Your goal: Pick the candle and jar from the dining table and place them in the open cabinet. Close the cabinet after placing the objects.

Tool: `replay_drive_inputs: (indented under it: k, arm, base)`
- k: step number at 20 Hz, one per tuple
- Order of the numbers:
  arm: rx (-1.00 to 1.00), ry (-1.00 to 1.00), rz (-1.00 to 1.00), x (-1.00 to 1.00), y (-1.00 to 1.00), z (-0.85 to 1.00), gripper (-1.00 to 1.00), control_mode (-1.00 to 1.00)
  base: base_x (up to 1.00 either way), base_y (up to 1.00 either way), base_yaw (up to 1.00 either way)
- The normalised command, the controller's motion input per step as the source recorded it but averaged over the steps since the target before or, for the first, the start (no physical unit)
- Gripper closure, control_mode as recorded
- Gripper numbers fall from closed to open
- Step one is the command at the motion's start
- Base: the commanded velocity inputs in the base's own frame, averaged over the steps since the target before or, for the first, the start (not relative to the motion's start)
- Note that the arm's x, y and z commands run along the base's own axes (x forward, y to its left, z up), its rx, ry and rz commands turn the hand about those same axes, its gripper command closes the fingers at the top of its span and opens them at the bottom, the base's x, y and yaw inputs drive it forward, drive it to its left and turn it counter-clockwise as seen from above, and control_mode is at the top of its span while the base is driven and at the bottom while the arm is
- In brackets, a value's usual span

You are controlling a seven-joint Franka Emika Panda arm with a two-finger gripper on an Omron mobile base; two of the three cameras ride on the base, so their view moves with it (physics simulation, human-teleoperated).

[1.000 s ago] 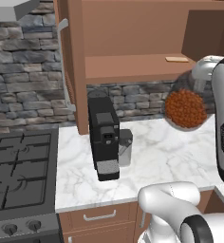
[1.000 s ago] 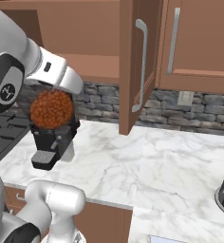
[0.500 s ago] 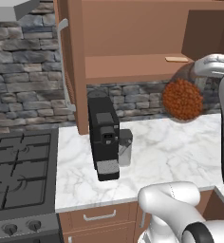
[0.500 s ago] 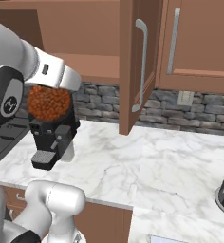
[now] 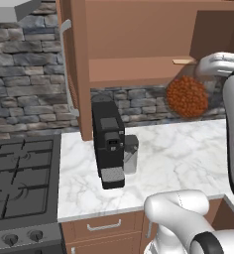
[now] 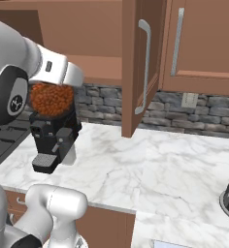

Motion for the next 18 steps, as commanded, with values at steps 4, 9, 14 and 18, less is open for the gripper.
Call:
replay_drive_inputs:
  k: [4, 9, 14, 18]
  arm:
    - [0.0, -0.08, 0.04, 0.0, 0.07, 0.33, 1.0, -1.0]
    - [0.0, -0.1, 0.05, 0.06, 0.05, 0.26, 1.0, -1.0]
    - [0.0, -0.06, 0.04, 0.14, 0.0, 0.16, 1.0, -1.0]
    - [0.0, -0.09, 0.04, 0.13, 0.05, 0.07, 1.0, -1.0]
  base:
    - [0.0, 0.0, 0.0]
    - [0.0, 0.0, 0.0]
    - [0.0, 0.0, 0.0]
    - [0.0, 0.0, 0.0]
